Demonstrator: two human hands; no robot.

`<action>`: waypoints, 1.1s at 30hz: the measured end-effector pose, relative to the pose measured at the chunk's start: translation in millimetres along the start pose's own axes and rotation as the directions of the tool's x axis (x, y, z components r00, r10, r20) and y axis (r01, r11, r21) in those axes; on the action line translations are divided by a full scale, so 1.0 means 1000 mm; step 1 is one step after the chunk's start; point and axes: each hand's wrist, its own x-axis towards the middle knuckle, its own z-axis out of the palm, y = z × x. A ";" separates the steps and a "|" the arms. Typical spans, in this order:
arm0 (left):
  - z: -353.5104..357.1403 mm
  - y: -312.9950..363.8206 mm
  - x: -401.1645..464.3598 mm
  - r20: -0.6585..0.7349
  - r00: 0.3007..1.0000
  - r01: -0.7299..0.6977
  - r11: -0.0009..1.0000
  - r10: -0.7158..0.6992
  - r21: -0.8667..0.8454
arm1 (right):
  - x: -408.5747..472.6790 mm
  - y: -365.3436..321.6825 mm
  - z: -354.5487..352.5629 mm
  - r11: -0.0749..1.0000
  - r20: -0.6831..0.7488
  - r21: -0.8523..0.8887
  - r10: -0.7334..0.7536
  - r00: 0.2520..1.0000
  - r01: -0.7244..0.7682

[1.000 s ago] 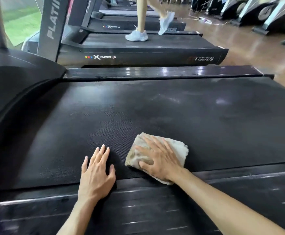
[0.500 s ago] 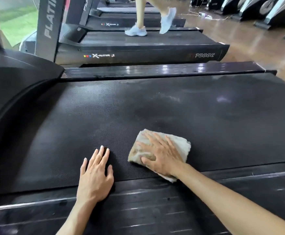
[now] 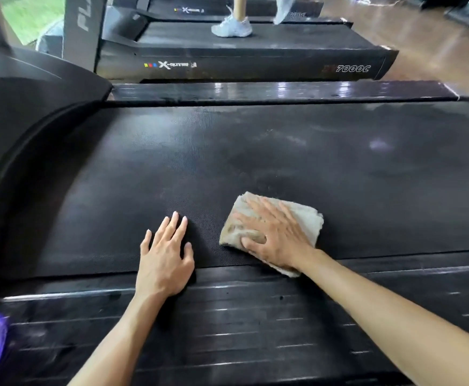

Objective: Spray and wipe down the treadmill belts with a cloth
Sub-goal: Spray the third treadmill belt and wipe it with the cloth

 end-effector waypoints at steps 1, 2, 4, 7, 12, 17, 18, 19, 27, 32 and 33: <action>0.000 0.000 -0.001 0.006 1.000 -0.001 1.000 0.001 -0.003 | -0.012 0.006 0.001 0.998 0.022 0.006 -0.055 0.998 0.055; 0.000 0.000 -0.002 0.013 1.000 0.001 1.000 -0.001 -0.012 | -0.020 0.014 0.001 0.997 0.026 0.010 -0.072 0.997 0.071; 0.000 0.001 -0.003 -0.009 1.000 -0.003 1.000 0.003 -0.027 | -0.021 0.032 -0.002 1.000 -0.026 0.021 0.009 1.000 -0.009; 0.002 0.003 0.001 -0.025 0.999 0.022 1.000 -0.022 -0.015 | 0.015 0.039 -0.008 0.971 -0.098 0.028 0.240 0.966 -0.238; -0.001 0.022 0.046 -0.112 0.993 0.016 0.988 -0.034 -0.157 | 0.066 0.011 -0.007 0.940 -0.124 0.074 0.339 0.933 -0.332; 0.018 0.034 0.101 -0.121 0.984 -0.137 0.988 0.128 -0.073 | 0.009 0.025 -0.003 0.998 -0.041 0.054 0.013 0.999 -0.011; 0.020 0.034 0.114 -0.139 0.984 -0.123 0.990 0.113 -0.068 | 0.001 0.035 -0.007 0.998 -0.045 0.060 0.025 0.999 -0.023; 0.022 0.031 0.122 -0.141 0.986 -0.098 0.993 0.089 -0.058 | -0.002 0.044 -0.010 0.995 -0.051 0.068 0.072 0.996 -0.069; 0.030 0.021 0.133 -0.077 0.994 -0.078 0.995 0.083 0.060 | 0.091 0.047 -0.012 0.939 -0.129 0.054 0.344 0.930 -0.340; 0.030 0.020 0.135 -0.069 0.994 -0.081 0.994 0.086 0.070 | 0.042 0.036 -0.012 0.997 -0.049 0.073 0.042 0.998 -0.039; 0.030 0.020 0.135 -0.073 0.993 -0.085 0.994 0.091 0.075 | 0.028 0.043 -0.015 0.997 -0.040 0.077 0.028 0.999 -0.025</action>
